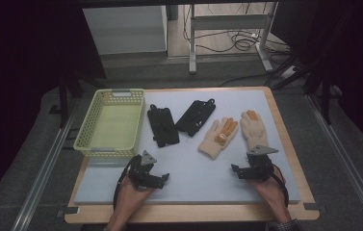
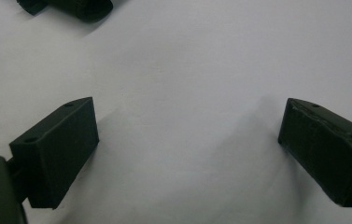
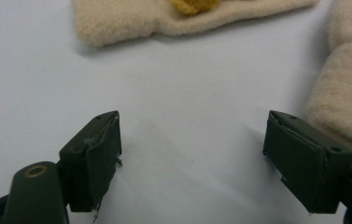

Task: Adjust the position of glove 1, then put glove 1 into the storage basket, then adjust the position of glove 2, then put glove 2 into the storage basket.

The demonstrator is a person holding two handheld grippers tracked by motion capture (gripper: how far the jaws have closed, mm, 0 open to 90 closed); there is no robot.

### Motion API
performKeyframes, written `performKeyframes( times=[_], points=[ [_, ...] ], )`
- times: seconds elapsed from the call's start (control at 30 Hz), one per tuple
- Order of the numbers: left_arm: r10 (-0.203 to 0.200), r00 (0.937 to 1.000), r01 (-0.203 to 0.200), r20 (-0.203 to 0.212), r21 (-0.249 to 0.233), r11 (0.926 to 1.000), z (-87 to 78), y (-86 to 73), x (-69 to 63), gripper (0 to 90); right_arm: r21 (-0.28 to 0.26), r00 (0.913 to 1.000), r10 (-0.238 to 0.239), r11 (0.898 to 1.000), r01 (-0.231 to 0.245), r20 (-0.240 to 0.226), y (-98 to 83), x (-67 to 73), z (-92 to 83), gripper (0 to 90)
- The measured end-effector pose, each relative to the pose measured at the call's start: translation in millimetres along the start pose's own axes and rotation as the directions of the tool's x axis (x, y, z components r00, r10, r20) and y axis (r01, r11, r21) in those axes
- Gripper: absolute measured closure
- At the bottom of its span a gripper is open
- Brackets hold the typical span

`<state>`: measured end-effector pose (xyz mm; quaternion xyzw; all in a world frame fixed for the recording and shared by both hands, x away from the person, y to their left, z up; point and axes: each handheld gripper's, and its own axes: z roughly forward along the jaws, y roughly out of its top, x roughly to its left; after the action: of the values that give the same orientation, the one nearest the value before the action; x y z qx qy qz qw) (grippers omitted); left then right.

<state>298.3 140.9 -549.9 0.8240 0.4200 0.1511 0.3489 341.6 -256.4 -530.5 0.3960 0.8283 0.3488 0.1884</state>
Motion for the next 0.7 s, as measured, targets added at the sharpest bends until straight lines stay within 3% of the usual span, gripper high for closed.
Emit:
performKeyframes(
  times=[0.23, 0.37, 0.7],
  points=[
    [-0.001, 1.0, 0.001, 0.001, -0.001, 1.0, 0.0, -0.1, 0.1, 5.1, -0.001, 0.9999, 0.009, 1.0, -0.009, -0.007, 13.1, -0.2, 3.9, 21.3],
    [-0.001, 1.0, 0.001, 0.0, -0.001, 1.0, -0.1, -0.1, 0.0, 5.1, -0.017, 0.9992, 0.021, 1.0, -0.022, -0.034, 27.7, 0.2, 7.4, 21.8],
    [0.0, 1.0, 0.0, 0.0, -0.001, 1.0, -0.2, -0.3, -0.1, 5.2, -0.019, 0.9981, 0.012, 1.0, -0.013, -0.06, 79.2, 6.4, 37.5, 21.9]
  ],
)
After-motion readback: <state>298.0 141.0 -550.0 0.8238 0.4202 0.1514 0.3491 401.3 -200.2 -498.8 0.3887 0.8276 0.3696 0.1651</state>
